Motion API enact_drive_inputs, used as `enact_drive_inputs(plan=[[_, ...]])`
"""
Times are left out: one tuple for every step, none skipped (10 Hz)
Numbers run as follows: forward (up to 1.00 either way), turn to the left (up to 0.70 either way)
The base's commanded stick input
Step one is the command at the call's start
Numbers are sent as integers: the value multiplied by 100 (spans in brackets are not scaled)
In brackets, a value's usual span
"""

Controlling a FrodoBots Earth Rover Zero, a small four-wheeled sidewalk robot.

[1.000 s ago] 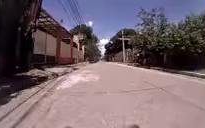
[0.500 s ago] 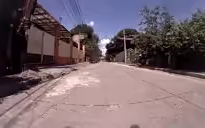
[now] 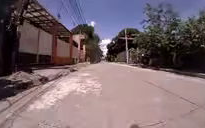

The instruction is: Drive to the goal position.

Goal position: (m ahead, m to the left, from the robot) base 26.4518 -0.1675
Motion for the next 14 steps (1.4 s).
enact_drive_inputs(plan=[[100, 0], [100, 0], [100, -27], [100, -27], [100, -2], [100, 0], [100, 0], [100, 0], [100, 0], [100, 0], [100, 0], [100, 0], [100, 0], [100, 0]])
